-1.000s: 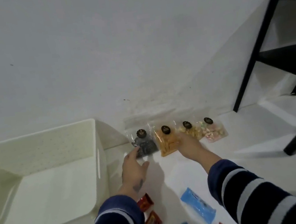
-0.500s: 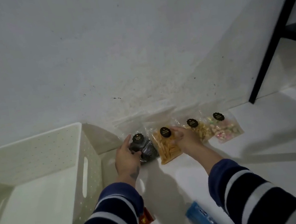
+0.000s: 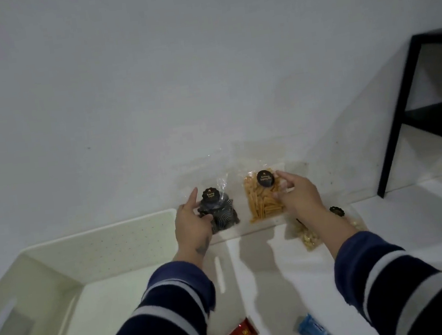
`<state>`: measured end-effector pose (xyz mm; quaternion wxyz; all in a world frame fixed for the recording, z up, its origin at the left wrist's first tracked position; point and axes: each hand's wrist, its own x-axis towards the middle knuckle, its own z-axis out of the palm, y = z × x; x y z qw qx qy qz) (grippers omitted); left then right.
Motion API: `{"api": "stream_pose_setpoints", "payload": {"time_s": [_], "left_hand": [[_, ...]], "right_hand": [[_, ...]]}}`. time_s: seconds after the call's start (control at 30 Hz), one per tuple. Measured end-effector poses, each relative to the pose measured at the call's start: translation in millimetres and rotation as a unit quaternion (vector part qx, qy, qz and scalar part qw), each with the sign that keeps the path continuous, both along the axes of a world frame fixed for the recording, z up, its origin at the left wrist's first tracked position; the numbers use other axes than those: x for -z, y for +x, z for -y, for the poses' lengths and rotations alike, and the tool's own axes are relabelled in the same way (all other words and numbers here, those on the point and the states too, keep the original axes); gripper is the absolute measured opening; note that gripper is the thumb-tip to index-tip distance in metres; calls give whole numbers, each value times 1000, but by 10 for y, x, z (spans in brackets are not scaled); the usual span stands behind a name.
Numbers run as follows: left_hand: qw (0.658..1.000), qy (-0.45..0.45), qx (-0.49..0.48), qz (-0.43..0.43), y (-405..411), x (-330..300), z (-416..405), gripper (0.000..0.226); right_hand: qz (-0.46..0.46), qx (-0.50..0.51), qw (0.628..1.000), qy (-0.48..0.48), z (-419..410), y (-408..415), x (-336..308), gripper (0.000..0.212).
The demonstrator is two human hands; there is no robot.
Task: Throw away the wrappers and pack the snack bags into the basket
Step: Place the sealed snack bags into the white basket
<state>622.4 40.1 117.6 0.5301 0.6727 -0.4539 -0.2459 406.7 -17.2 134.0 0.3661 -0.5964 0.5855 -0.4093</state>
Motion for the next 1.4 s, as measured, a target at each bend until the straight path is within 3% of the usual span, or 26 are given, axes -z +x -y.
{"api": "stream_pose_setpoints", "payload": {"time_s": [0.23, 0.47, 0.7, 1.0, 1.17, 1.3, 1.4], "left_hand": [[998, -46, -20, -34, 821, -593, -493, 74], [997, -19, -51, -45, 1965, -498, -1204, 77], [995, 56, -47, -65, 2895, -44, -1697, 78], [988, 142, -49, -35, 3344, 448, -1442, 68], [981, 162, -105, -14, 3471, 680, -1214, 77], [958, 283, -29, 18, 3497, 864, -1077, 108], [953, 303, -23, 7, 3527, 942, -1056, 113]], "right_hand": [[-28, -27, 998, -49, -475, 669, -642, 57], [-50, -67, 994, -65, -1072, 1848, -687, 56], [-55, -93, 994, 21, -1480, 2967, -162, 57], [-46, -74, 989, 121, -1225, 3631, 507, 50], [-42, -75, 982, 169, -950, 3878, 814, 46], [-46, -110, 971, 209, -857, 4083, 1007, 52], [-50, -125, 966, 220, -857, 4152, 1062, 58]]}}
